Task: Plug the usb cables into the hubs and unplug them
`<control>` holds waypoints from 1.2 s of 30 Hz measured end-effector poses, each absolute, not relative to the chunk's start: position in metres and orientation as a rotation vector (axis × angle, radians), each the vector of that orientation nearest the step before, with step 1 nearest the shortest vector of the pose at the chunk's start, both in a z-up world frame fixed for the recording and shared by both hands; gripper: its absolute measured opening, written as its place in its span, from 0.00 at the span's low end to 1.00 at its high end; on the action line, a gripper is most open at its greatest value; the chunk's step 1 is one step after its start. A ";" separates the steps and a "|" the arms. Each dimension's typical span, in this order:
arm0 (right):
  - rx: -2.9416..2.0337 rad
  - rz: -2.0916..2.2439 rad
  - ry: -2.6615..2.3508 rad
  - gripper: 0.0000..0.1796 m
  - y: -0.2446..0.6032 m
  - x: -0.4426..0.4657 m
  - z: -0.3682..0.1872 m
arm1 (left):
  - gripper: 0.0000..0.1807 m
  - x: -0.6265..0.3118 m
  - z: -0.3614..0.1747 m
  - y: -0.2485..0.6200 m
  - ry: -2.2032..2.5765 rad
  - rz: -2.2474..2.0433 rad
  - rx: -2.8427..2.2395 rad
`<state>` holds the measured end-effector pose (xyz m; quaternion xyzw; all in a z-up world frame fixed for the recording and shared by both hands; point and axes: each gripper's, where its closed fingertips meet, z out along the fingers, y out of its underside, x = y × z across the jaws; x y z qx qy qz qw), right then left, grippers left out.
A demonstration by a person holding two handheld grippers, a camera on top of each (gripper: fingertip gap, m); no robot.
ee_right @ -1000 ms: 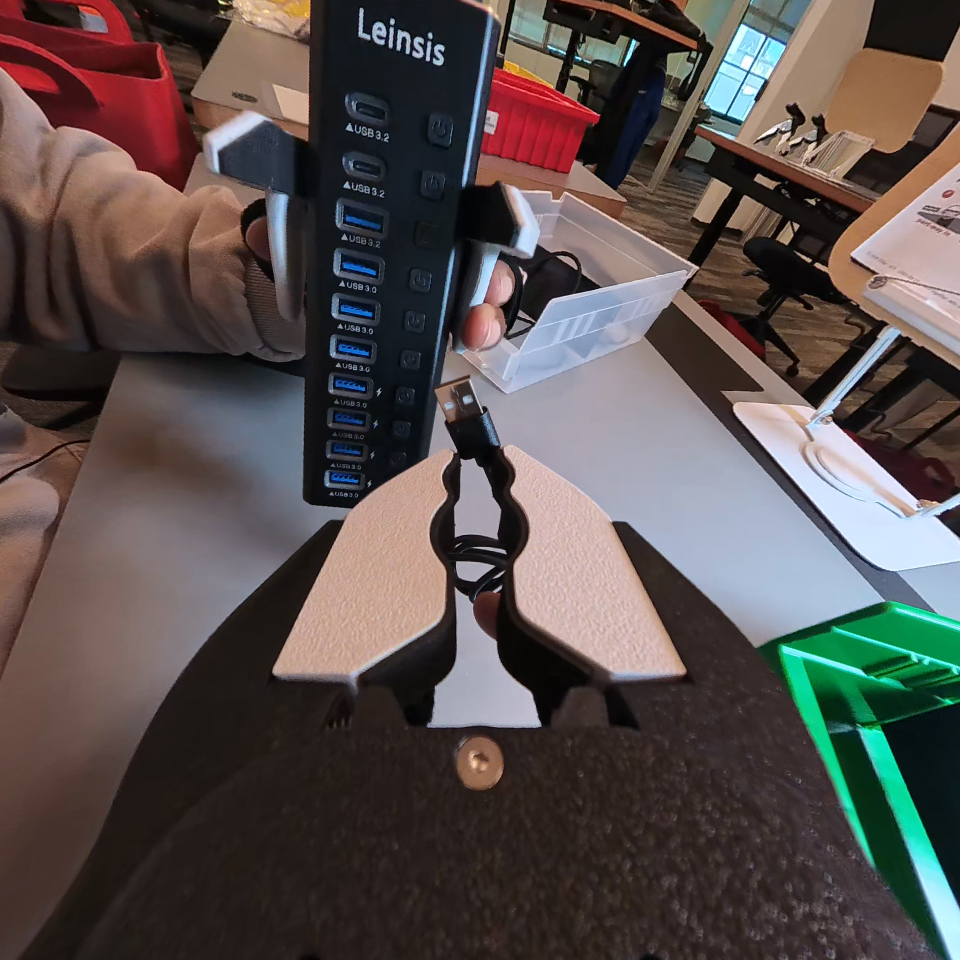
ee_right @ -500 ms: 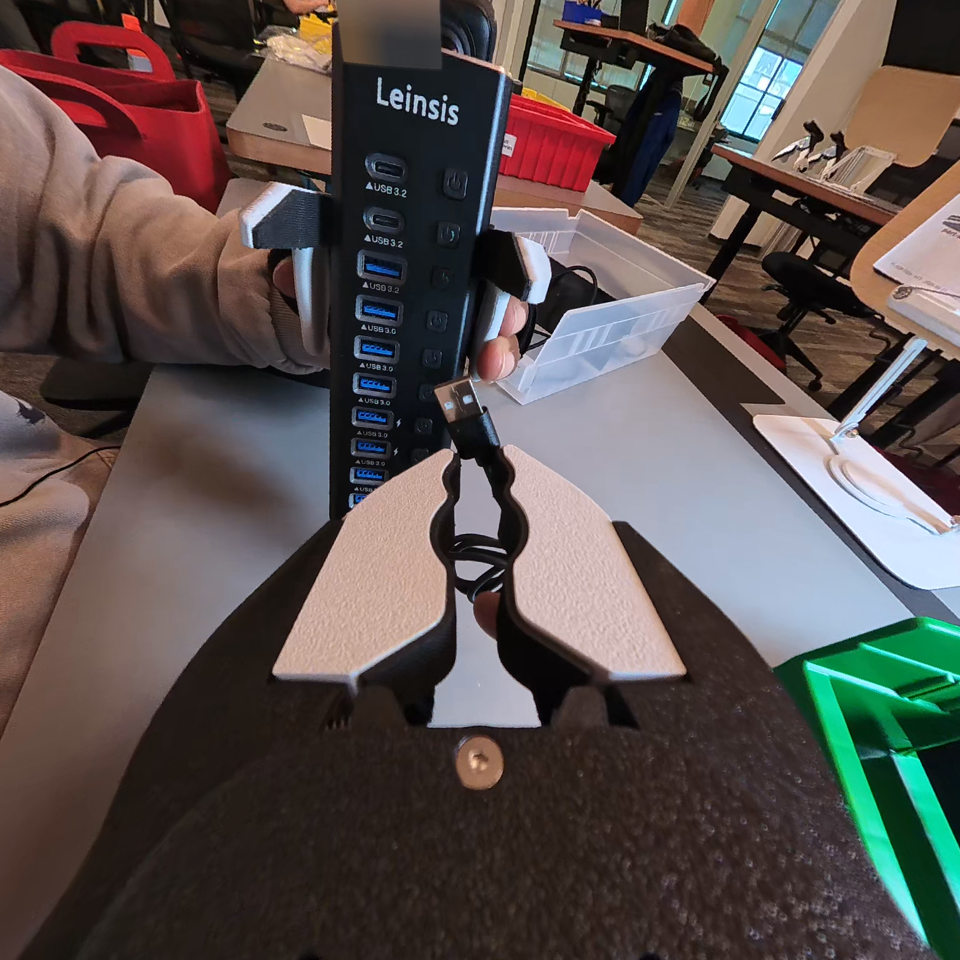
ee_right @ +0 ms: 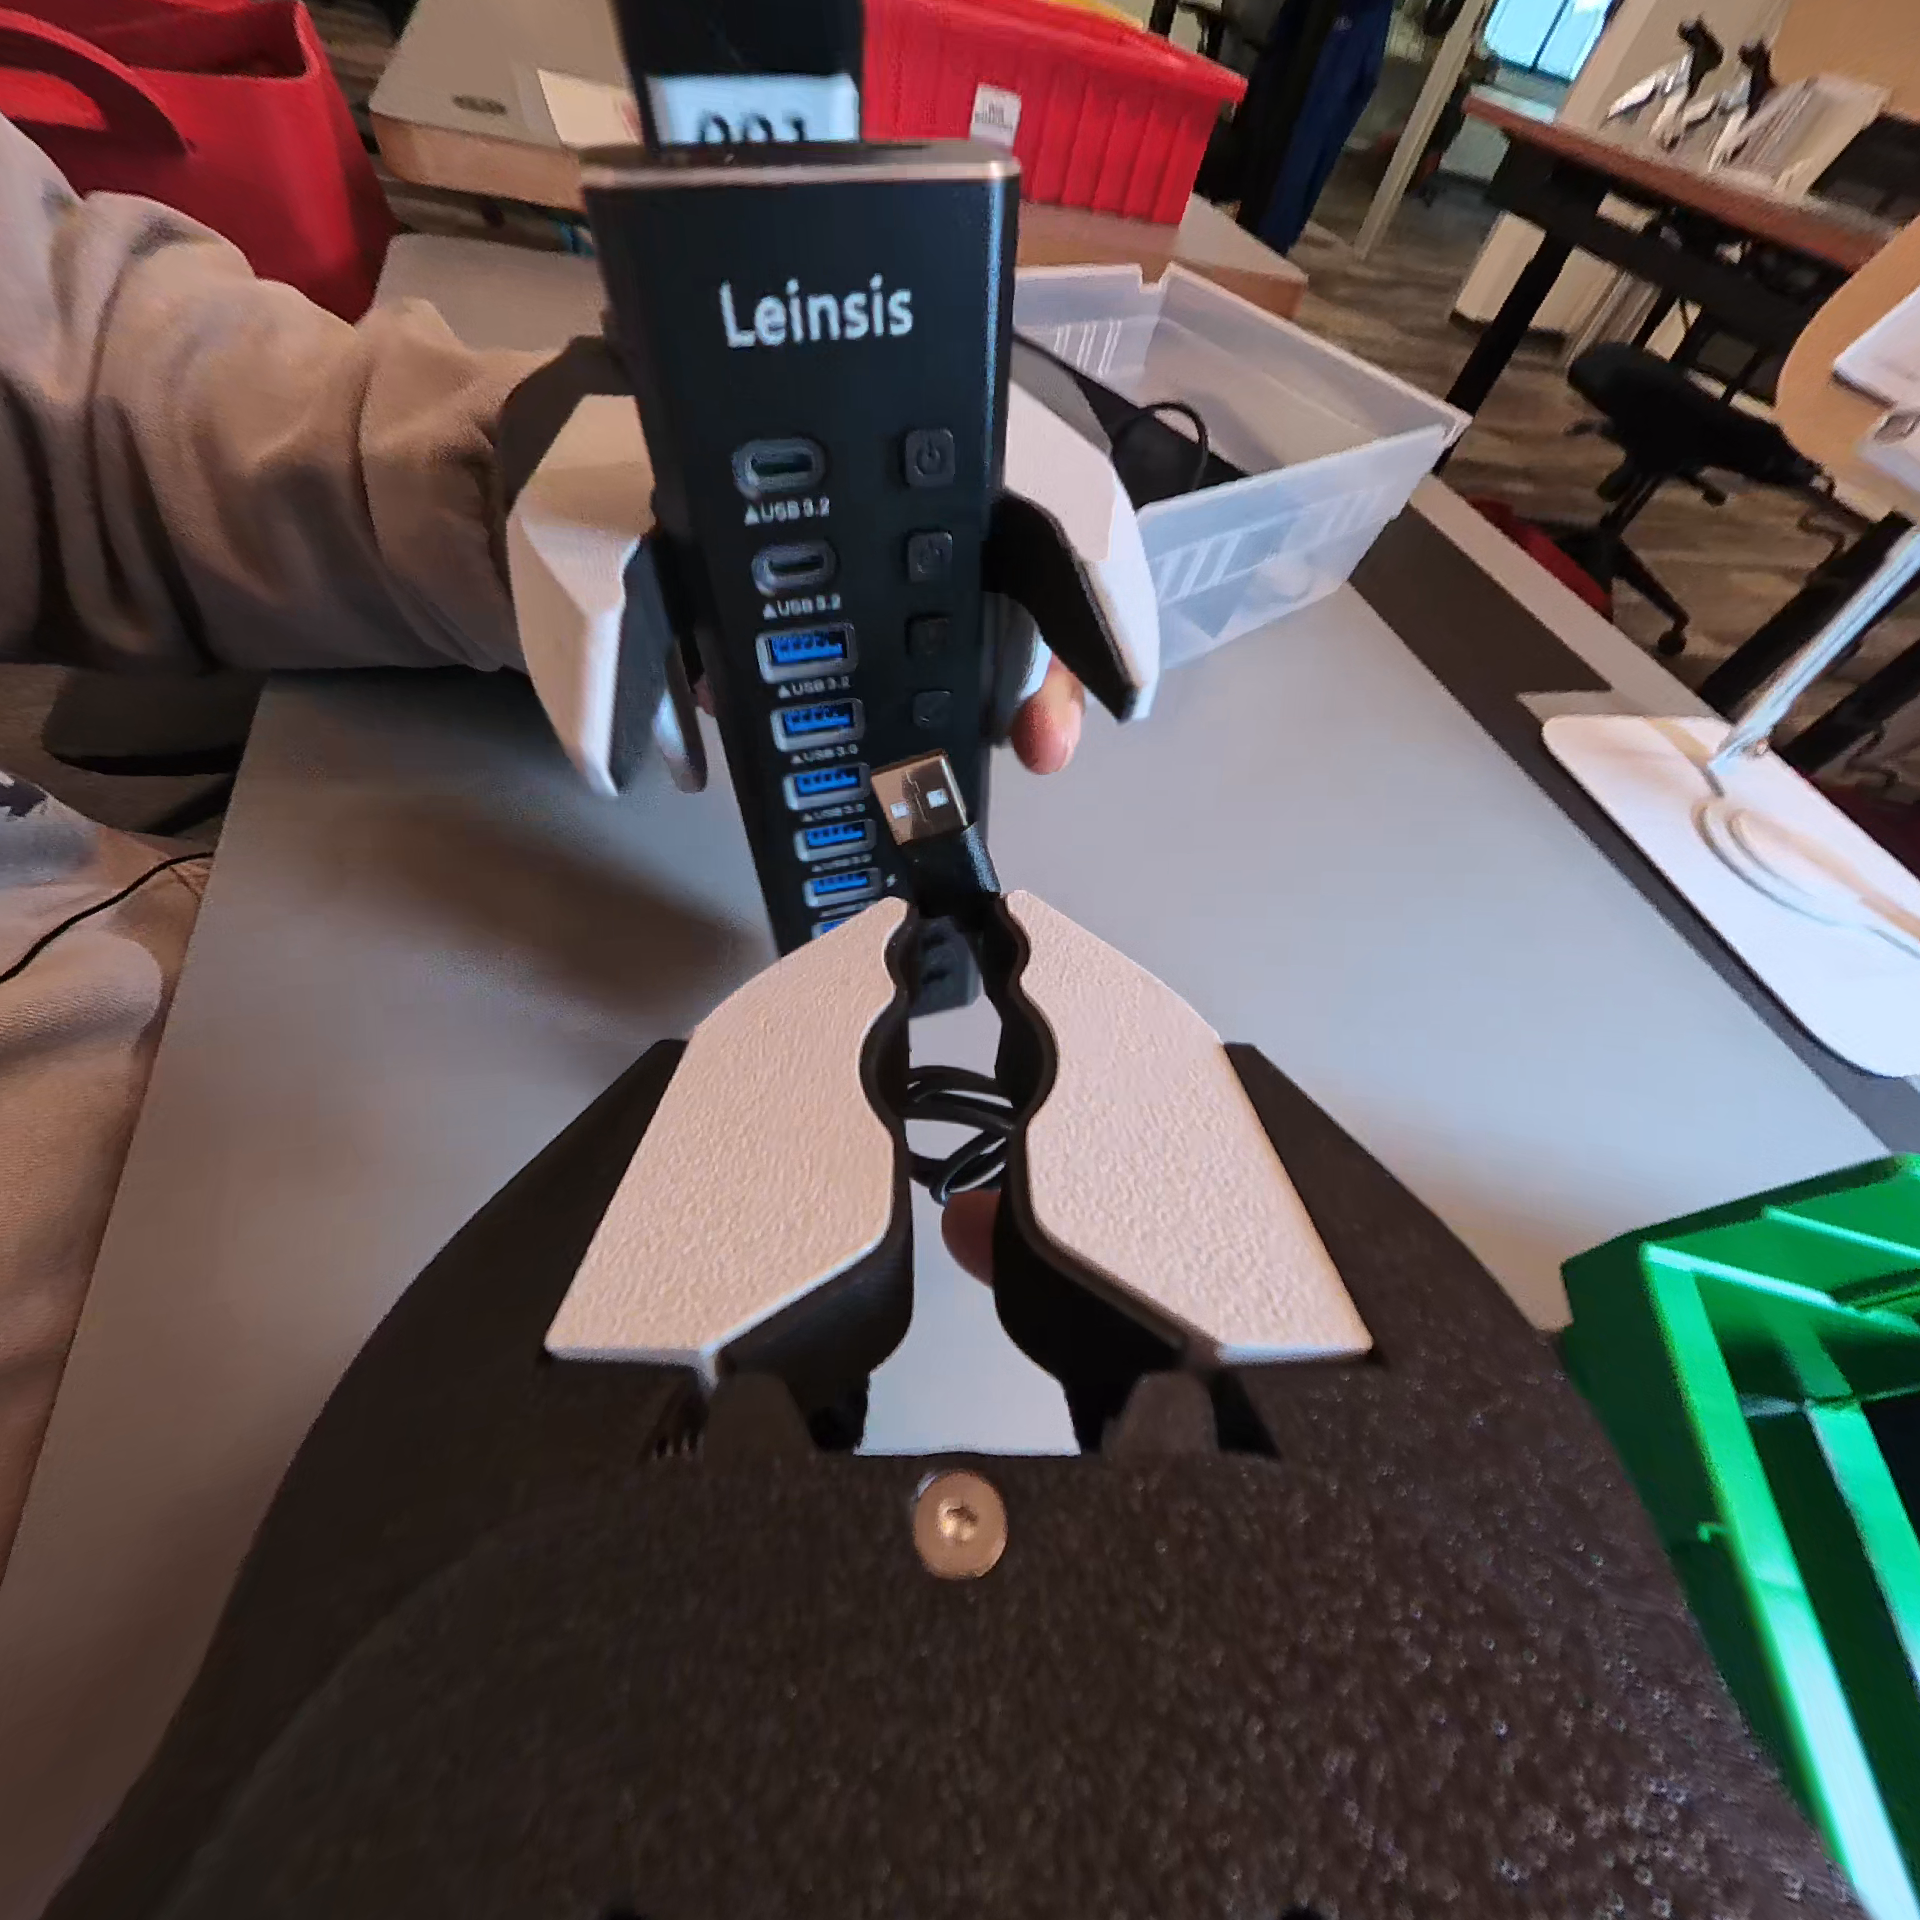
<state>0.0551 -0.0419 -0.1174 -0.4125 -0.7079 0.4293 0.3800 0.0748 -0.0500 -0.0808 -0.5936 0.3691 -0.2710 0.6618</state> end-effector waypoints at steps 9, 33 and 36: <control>-1.129 0.845 -1.945 0.06 -0.040 0.052 -0.145 | 0.40 0.077 -0.114 -0.032 1.060 -0.141 -1.463; -1.004 0.617 -1.976 0.03 -0.038 0.065 -0.138 | 0.40 0.075 -0.127 -0.030 1.143 -0.009 -1.414; -1.016 0.598 -2.006 0.03 -0.038 0.066 -0.143 | 0.40 0.077 -0.122 -0.033 1.115 -0.078 -1.400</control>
